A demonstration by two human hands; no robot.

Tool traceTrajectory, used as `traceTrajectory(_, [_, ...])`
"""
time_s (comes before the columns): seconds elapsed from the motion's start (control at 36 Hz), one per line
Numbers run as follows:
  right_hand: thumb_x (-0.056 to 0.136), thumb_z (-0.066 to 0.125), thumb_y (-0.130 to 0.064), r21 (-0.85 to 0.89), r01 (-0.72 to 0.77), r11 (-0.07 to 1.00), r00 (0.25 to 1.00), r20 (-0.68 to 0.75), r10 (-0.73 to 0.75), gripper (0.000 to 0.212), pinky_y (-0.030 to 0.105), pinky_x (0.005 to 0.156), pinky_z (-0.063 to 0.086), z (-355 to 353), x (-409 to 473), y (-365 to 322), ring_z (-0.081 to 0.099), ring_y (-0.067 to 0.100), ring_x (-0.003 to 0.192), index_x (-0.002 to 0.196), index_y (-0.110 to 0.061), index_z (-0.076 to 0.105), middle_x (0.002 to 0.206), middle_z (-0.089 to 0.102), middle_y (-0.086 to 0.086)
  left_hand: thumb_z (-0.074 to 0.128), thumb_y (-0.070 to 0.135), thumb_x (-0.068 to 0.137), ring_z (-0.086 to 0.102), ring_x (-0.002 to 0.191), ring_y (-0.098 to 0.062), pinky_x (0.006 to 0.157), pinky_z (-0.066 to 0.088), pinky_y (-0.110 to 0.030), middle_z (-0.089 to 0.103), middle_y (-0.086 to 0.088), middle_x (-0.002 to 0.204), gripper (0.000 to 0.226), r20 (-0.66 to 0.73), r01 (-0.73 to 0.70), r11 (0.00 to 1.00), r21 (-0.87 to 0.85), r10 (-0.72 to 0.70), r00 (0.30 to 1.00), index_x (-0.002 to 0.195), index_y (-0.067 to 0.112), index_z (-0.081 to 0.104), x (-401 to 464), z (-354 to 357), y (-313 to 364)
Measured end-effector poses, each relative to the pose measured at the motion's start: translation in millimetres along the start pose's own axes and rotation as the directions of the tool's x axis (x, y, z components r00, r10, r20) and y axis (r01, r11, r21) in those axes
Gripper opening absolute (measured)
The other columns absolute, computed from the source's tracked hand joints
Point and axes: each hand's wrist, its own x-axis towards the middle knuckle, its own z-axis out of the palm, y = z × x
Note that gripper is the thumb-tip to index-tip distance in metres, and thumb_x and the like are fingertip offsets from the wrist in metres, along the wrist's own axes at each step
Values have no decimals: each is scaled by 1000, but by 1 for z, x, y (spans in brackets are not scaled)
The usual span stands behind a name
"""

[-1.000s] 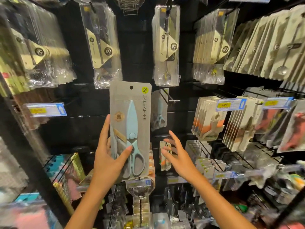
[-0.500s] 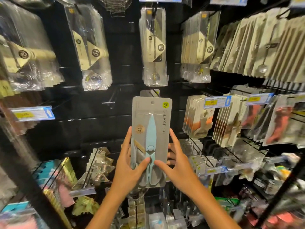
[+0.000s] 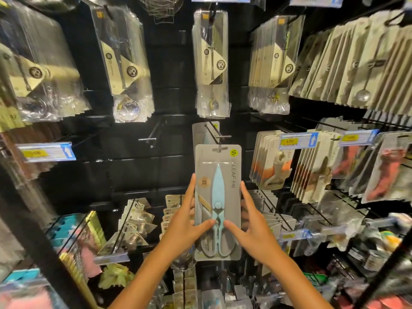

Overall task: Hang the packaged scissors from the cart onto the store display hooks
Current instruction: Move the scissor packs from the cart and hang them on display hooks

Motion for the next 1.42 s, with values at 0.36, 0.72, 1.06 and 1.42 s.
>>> traceTrajectory(0.36, [91, 73, -22, 52, -13, 999, 996, 94, 8, 102, 18, 78, 57, -25, 24, 11, 64, -6, 111, 156, -49, -2, 140, 50, -25, 86, 20, 81, 65, 118, -1, 100, 56, -34, 57, 17, 143, 123, -4, 11, 1000, -6, -11, 1000, 157, 52, -5, 20, 2, 6])
traceTrajectory(0.72, [94, 68, -34, -69, 9, 998, 978, 207, 5, 114, 31, 117, 33, -16, 84, 28, 32, 0, 141, 148, -45, -31, 157, 17, -24, 73, 35, 91, 61, 127, -19, 108, 50, -45, 44, -1, 157, 116, 118, 128, 985, 116, -141, 983, 151, 51, -25, 71, -6, -9])
traceTrajectory(1.06, [78, 76, -48, -86, -39, 996, 996, 73, 45, 125, 53, 104, 49, 13, 187, 76, 50, 27, 132, 145, -56, -30, 159, 31, 8, 68, 11, 95, 42, 131, -9, 83, 48, -6, 34, 0, 156, 105, 38, 197, 976, 87, -201, 979, 156, 34, -15, 151, -1, -17])
traceTrajectory(1.42, [82, 79, -41, -16, -116, 993, 988, 100, 117, 114, 43, 97, 54, 22, 222, 87, 55, 20, 124, 155, -44, -8, 144, 46, 5, 79, 34, 88, 47, 140, -27, 113, 44, -48, 41, -8, 157, 112, -109, 385, 916, 114, -374, 921, 160, 38, -7, 193, -10, -45])
